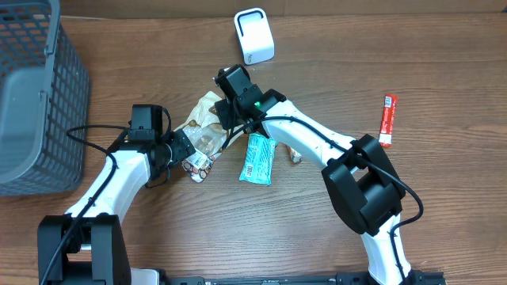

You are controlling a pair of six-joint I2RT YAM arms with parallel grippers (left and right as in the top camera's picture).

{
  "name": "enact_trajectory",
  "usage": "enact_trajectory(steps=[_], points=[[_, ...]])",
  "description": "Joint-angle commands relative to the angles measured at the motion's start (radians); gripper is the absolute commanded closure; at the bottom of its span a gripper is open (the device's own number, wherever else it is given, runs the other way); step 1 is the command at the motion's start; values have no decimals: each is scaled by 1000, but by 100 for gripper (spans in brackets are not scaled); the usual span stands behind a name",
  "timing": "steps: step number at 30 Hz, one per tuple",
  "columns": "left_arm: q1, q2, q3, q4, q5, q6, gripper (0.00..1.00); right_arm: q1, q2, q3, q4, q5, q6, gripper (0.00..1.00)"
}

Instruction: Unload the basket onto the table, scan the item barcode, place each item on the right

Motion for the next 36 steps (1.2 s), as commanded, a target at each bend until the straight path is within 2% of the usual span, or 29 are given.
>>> enact_trajectory(steps=[1, 5, 11, 15, 24, 32, 36], points=[[-5, 8, -15, 6, 26, -22, 18, -4, 7, -2, -22, -15, -2, 52], [-7, 8, -26, 6, 25, -21, 18, -3, 11, -18, -35, -107, -2, 52], [-6, 8, -28, 5, 23, -21, 17, -2, 21, -50, -11, -129, 33, 52], [-6, 8, -28, 5, 18, -17, 17, 0, 41, -50, -14, -241, 32, 52], [-6, 8, -28, 0, -8, -17, 17, 15, 43, -50, -149, -366, 107, 54], [-6, 8, -28, 22, -55, 2, 17, 19, -28, -30, -168, -360, 98, 47], [-6, 8, -28, 57, -55, 26, 16, 19, -57, -18, -155, -233, 99, 42]])
